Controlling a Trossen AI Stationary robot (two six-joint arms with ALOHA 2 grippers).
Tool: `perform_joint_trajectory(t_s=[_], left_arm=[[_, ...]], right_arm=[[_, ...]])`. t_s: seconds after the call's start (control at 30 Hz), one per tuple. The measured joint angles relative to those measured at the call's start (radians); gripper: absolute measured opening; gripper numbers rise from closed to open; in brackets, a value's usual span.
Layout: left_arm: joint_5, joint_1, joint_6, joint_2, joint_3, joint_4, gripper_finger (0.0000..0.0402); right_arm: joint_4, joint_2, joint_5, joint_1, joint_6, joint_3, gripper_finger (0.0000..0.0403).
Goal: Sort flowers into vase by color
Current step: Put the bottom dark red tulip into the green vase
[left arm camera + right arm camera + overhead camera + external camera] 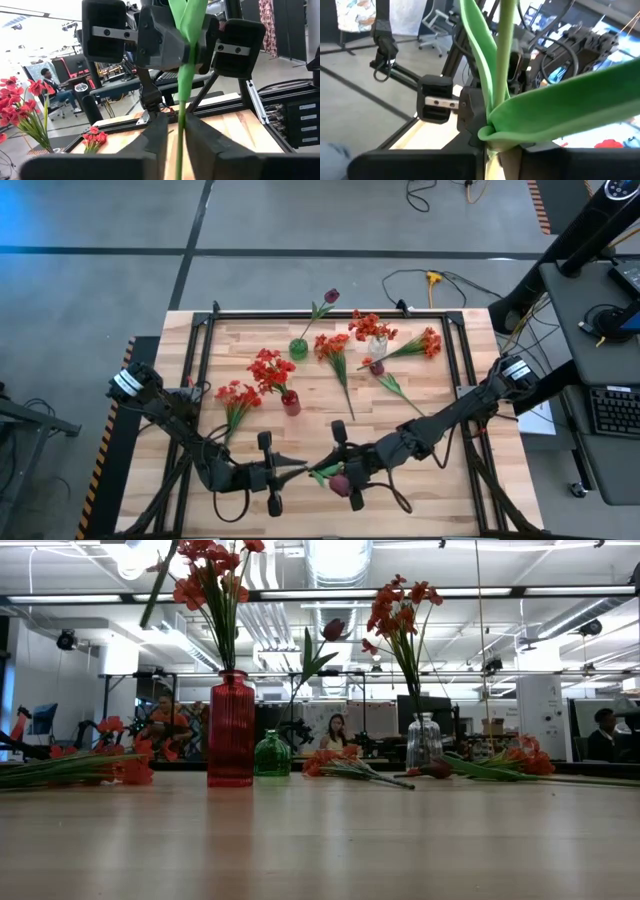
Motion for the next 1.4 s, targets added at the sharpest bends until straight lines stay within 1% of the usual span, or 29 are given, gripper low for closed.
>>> perform_joint_trajectory(t_s=[0.13, 0.27, 0.33, 0.4, 0.5, 0.6, 0.73, 0.87, 0.93, 1.1, 1.27, 1.4], left_arm=[[0.0, 0.0, 0.0, 0.0, 0.0, 0.0, 0.011], [0.0, 0.0, 0.0, 0.0, 0.0, 0.0, 0.0168], [0.0, -0.002, 0.0, -0.001, 0.0, 0.0, 0.0187], [0.002, -0.003, -0.009, -0.01, 0.0, -0.005, 0.0197], [0.003, -0.006, -0.014, -0.043, 0.0, -0.028, 0.0198], [0.003, -0.006, -0.044, -0.093, 0.0, -0.097, 0.0187], [0.003, -0.005, -0.049, -0.179, 0.0, -0.196, 0.0167], [-0.003, -0.003, -0.043, -0.299, 0.001, -0.312, 0.0148], [-0.034, -0.001, -0.032, -0.352, 0.001, -0.342, 0.014], [-0.171, 0.0, 0.073, -0.453, 0.001, -0.347, 0.0124], [-0.291, 0.0, 0.098, -0.493, -0.006, -0.365, 0.0118], [-0.387, -0.002, 0.146, -0.502, -0.005, -0.367, 0.0118]], right_arm=[[-0.133, -0.001, 0.0, 0.0, 0.043, 0.063, 0.002], [-0.346, -0.014, 0.0, -0.003, 0.101, 0.158, 0.0019], [-0.466, -0.028, 0.0, -0.007, 0.129, 0.207, 0.0019], [-0.559, -0.047, 0.001, -0.017, 0.147, 0.25, 0.0018], [-0.668, -0.081, 0.017, -0.032, 0.148, 0.304, 0.0018], [-0.742, -0.123, 0.049, -0.049, 0.141, 0.347, 0.0018], [-0.774, -0.177, 0.063, -0.094, 0.121, 0.386, 0.0018], [-0.792, -0.203, 0.064, -0.166, 0.103, 0.439, 0.0018], [-0.804, -0.204, 0.058, -0.209, 0.092, 0.466, 0.0018], [-0.803, -0.183, 0.052, -0.334, 0.062, 0.524, 0.0018], [-0.798, -0.161, 0.046, -0.456, 0.068, 0.576, 0.0018], [-0.802, -0.114, 0.045, -0.532, 0.069, 0.625, 0.0018]])
